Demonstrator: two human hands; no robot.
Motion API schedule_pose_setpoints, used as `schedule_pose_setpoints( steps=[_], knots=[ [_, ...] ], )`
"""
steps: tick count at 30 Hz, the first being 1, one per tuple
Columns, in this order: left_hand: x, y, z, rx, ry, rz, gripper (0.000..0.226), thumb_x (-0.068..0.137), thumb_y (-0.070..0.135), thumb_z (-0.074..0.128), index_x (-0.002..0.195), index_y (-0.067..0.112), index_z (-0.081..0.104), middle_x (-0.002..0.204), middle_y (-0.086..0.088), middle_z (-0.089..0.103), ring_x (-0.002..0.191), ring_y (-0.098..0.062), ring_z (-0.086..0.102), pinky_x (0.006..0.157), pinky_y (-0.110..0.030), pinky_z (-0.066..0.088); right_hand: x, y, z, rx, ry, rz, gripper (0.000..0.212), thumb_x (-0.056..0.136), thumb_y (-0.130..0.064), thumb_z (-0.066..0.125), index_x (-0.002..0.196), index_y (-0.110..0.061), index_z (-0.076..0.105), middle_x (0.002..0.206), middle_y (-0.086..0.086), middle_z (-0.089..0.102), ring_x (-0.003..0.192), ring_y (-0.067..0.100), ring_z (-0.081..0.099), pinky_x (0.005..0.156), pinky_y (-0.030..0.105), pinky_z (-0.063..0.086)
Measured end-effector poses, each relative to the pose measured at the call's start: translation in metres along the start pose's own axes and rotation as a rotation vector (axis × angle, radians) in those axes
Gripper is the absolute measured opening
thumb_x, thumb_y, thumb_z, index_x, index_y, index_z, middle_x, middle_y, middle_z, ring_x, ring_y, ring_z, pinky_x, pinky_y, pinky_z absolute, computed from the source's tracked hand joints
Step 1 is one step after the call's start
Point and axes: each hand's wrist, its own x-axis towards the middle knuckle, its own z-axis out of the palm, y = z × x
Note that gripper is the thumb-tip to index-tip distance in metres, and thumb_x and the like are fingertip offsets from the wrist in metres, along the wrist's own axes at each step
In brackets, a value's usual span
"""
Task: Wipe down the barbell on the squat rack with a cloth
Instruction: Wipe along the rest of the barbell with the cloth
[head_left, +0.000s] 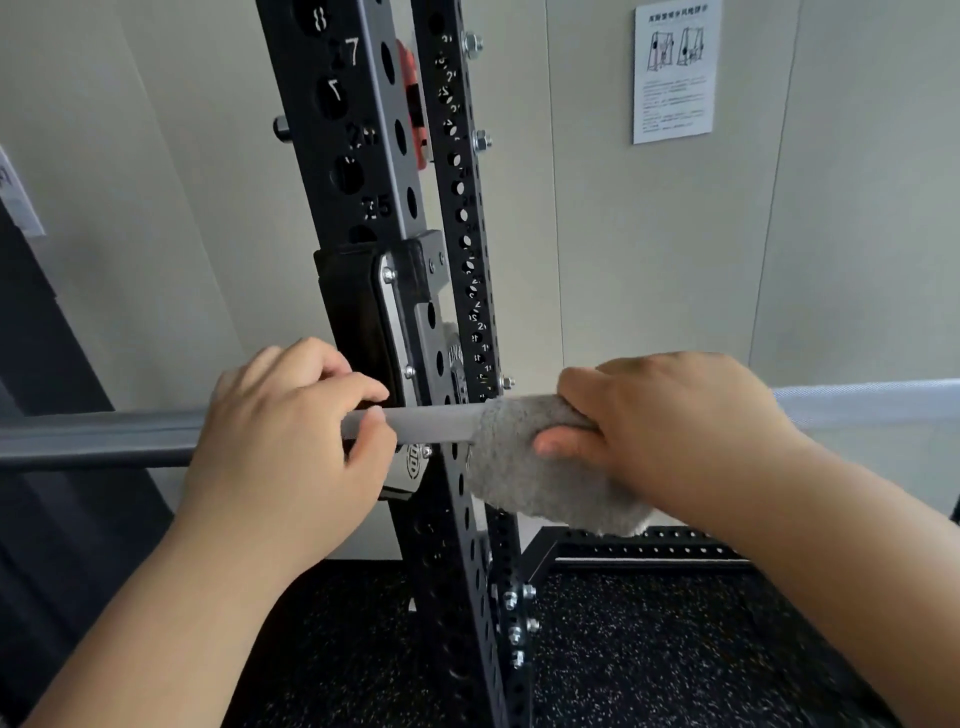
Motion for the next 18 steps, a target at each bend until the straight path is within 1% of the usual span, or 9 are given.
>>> schedule_pose_setpoints(
  steps=[3, 5, 8, 10, 11, 13, 14, 16, 18],
  knots=[
    [-0.003, 0.011, 0.007, 0.003, -0.057, 0.094, 0.038, 0.088, 0.043, 0.043, 0.102, 0.031, 0.076, 0.093, 0.017, 0.061, 0.087, -0.015, 0.057, 0.096, -0.042, 0.039, -0.019, 0.019, -0.009, -0.064, 0.044, 0.099, 0.076, 0.074, -0.087, -0.008, 0.086, -0.029, 0.039, 0.073, -0.009, 0.053, 0.067, 0.016, 0.052, 0.052, 0.028, 0.037],
    [0.001, 0.014, 0.010, 0.028, -0.081, 0.107, 0.034, 0.088, 0.048, 0.045, 0.101, 0.035, 0.074, 0.090, 0.018, 0.062, 0.085, -0.013, 0.058, 0.097, -0.040, 0.038, -0.016, 0.015, -0.001, -0.117, 0.076, 0.113, 0.079, 0.075, -0.086, -0.011, 0.085, -0.028, 0.042, 0.070, -0.009, 0.051, 0.063, 0.016, 0.052, 0.049, 0.025, 0.031],
    [0.001, 0.014, 0.010, 0.030, -0.091, 0.097, 0.028, 0.085, 0.050, 0.050, 0.098, 0.037, 0.072, 0.090, 0.020, 0.061, 0.083, -0.011, 0.056, 0.096, -0.038, 0.037, -0.009, -0.001, 0.017, -0.115, 0.133, 0.019, 0.072, 0.097, -0.078, 0.008, 0.083, -0.025, 0.055, 0.065, -0.009, 0.051, 0.053, 0.018, 0.052, 0.049, 0.024, 0.024],
    [-0.002, 0.014, 0.010, 0.009, -0.087, 0.080, 0.025, 0.084, 0.050, 0.052, 0.096, 0.038, 0.070, 0.089, 0.020, 0.060, 0.081, -0.009, 0.055, 0.098, -0.035, 0.035, -0.008, -0.001, 0.017, -0.110, 0.175, -0.023, 0.064, 0.098, -0.075, 0.017, 0.089, -0.026, 0.057, 0.069, -0.010, 0.053, 0.055, 0.017, 0.052, 0.050, 0.023, 0.022],
    [-0.002, 0.014, 0.009, -0.002, -0.087, 0.076, 0.024, 0.084, 0.050, 0.053, 0.096, 0.038, 0.070, 0.090, 0.021, 0.060, 0.081, -0.009, 0.055, 0.099, -0.034, 0.034, -0.010, 0.005, 0.013, -0.079, 0.173, -0.024, 0.059, 0.096, -0.076, 0.015, 0.094, -0.030, 0.052, 0.073, -0.011, 0.053, 0.061, 0.015, 0.052, 0.049, 0.023, 0.022],
    [-0.001, 0.013, 0.009, -0.014, -0.088, 0.080, 0.023, 0.084, 0.051, 0.052, 0.095, 0.038, 0.068, 0.091, 0.022, 0.061, 0.083, -0.008, 0.055, 0.099, -0.033, 0.033, -0.021, 0.024, 0.005, -0.012, 0.072, 0.022, 0.061, 0.084, -0.084, 0.005, 0.094, -0.033, 0.038, 0.078, -0.013, 0.052, 0.067, 0.008, 0.052, 0.048, 0.023, 0.028],
    [-0.001, 0.013, 0.009, -0.013, -0.091, 0.084, 0.022, 0.085, 0.051, 0.052, 0.095, 0.038, 0.067, 0.092, 0.023, 0.061, 0.084, -0.007, 0.056, 0.099, -0.033, 0.034, -0.028, 0.033, 0.000, -0.017, 0.042, 0.046, 0.068, 0.078, -0.088, 0.001, 0.090, -0.032, 0.036, 0.076, -0.013, 0.052, 0.066, 0.005, 0.051, 0.049, 0.022, 0.035],
    [0.000, 0.012, 0.008, -0.011, -0.089, 0.085, 0.022, 0.085, 0.051, 0.050, 0.094, 0.038, 0.066, 0.092, 0.024, 0.061, 0.084, -0.007, 0.055, 0.097, -0.035, 0.035, -0.034, 0.045, -0.009, -0.054, 0.032, 0.108, 0.079, 0.068, -0.096, -0.002, 0.086, -0.030, 0.040, 0.072, -0.013, 0.054, 0.064, 0.003, 0.053, 0.056, 0.024, 0.050],
    [-0.001, 0.013, 0.010, 0.001, -0.105, 0.094, 0.023, 0.085, 0.053, 0.047, 0.093, 0.038, 0.064, 0.090, 0.023, 0.060, 0.084, -0.008, 0.055, 0.096, -0.035, 0.035, -0.034, 0.041, -0.010, -0.082, 0.006, 0.155, 0.083, 0.065, -0.097, -0.002, 0.084, -0.029, 0.042, 0.071, -0.012, 0.054, 0.066, 0.007, 0.056, 0.059, 0.026, 0.053]
  ],
)
